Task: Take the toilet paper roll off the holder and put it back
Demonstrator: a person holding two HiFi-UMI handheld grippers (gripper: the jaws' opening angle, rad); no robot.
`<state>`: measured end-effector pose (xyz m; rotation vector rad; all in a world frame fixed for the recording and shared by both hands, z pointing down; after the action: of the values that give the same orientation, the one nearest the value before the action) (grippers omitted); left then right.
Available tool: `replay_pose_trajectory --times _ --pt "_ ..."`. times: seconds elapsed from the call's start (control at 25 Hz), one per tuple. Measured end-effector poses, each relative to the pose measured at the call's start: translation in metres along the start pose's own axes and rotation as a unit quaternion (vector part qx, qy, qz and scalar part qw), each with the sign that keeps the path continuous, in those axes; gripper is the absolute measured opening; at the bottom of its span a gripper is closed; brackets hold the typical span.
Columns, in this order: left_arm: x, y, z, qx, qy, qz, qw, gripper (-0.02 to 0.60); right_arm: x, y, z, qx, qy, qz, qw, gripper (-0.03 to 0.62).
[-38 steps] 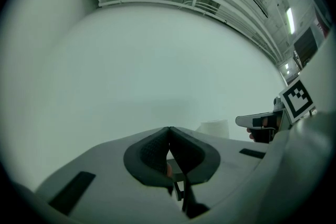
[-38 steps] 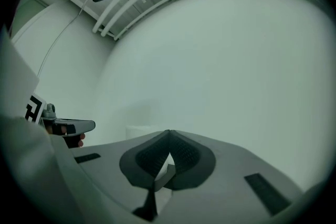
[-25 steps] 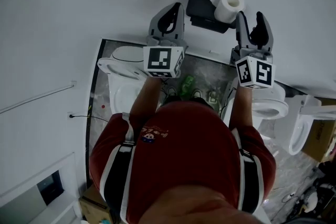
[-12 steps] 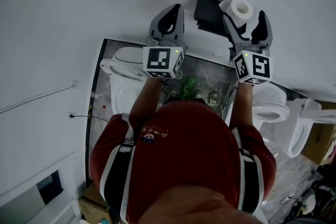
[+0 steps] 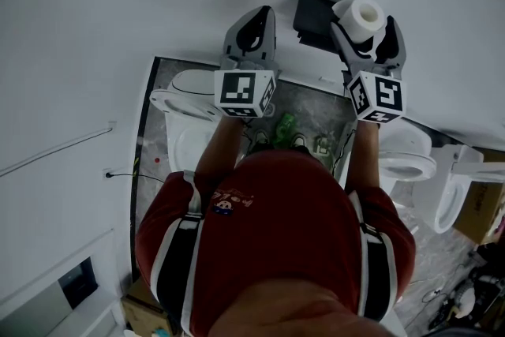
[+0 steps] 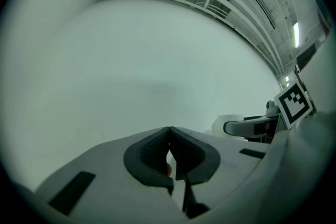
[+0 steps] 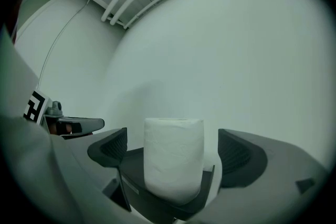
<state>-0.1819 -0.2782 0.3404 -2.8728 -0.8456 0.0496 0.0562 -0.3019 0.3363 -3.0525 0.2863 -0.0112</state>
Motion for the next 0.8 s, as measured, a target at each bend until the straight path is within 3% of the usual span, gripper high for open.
replay_pose_trajectory --times 0.36,0.6,0.8 --pt "-0.0028 -0.0010 -0.0016 0.000 -0.001 0.001 1.0000 0.018 -0.0043 0.0044 -0.0055 -0.011 -0.005 0.005 1.000 0.503" --pt "-0.0039 -0.0003 -0.0029 -0.003 0.002 0.001 1.0000 0.018 0.0010 0.0058 -0.0060 -0.013 -0.013 -0.012 1.000 0.372" --pt "-0.0060 -0.0021 -0.0046 -0.004 0.001 -0.001 1.0000 0.018 -0.0009 0.0045 -0.0068 -0.011 -0.019 -0.017 1.000 0.337"
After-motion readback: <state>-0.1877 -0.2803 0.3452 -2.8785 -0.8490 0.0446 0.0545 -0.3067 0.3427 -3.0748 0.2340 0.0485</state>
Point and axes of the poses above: the fingertips, and each gripper's own axes: y forward along the fingers, x to its right, z out of its top, the point moved 9 cm from there along -y, backward along the fingers, and after that the axes turned 13 degrees about -z, right-handed, at the moved point
